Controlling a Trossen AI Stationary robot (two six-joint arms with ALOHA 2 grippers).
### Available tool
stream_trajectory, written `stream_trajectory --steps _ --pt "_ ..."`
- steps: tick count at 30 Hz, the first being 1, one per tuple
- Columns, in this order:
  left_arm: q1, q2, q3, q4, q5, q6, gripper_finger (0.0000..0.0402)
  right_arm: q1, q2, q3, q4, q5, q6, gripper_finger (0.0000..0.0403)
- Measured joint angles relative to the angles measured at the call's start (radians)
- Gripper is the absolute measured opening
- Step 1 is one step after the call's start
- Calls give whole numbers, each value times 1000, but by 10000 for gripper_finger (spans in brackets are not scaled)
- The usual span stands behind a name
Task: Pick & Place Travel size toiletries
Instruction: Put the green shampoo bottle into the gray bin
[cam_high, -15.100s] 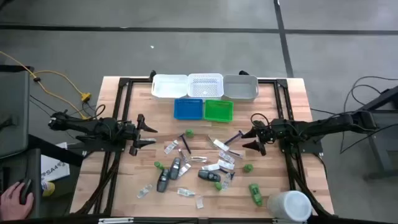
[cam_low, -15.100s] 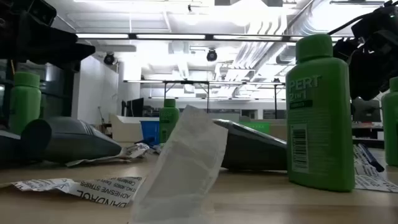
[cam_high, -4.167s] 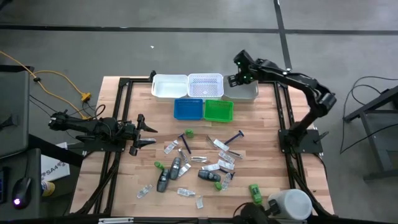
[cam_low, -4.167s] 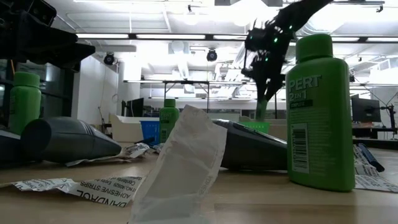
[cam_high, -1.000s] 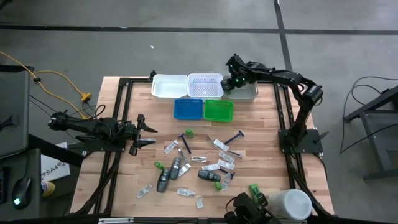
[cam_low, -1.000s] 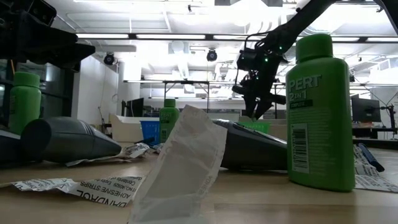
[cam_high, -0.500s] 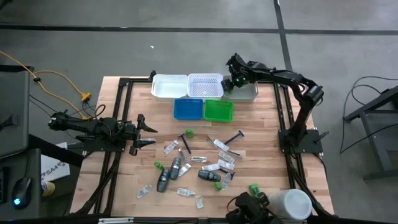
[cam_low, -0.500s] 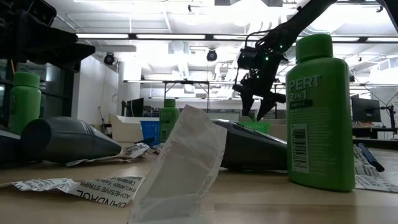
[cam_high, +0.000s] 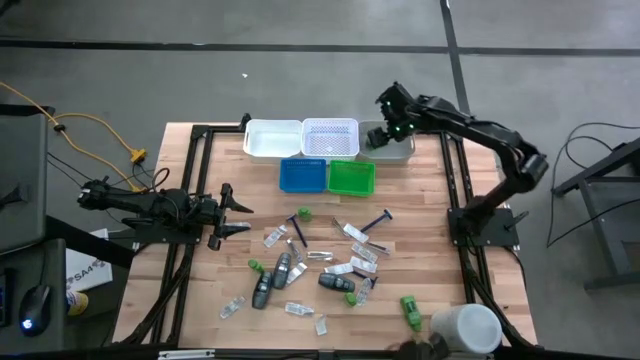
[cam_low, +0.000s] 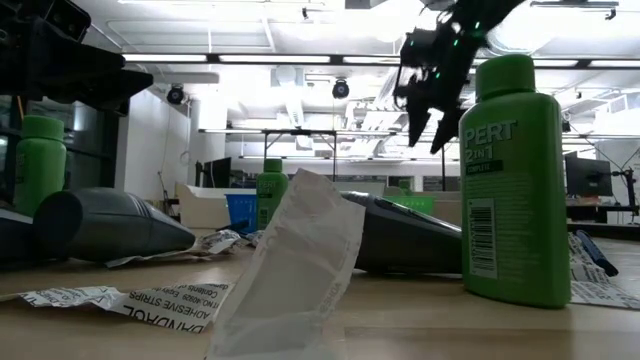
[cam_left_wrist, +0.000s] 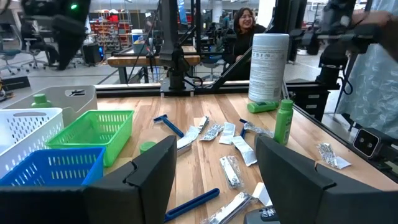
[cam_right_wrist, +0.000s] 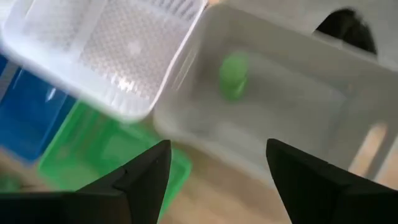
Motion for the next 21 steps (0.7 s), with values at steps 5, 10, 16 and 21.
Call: stream_trajectory --steps 5,10,16,21 --pt "0 0 0 0 0 0 220 117 -97 0 -176 22 60 256" --pt "0 0 0 0 0 0 220 296 -166 0 -378 112 230 256" --pt "0 0 0 0 0 0 220 601 -191 0 -505 194 553 256" --pt "0 0 0 0 0 0 220 880 -183 0 -504 179 838 256"
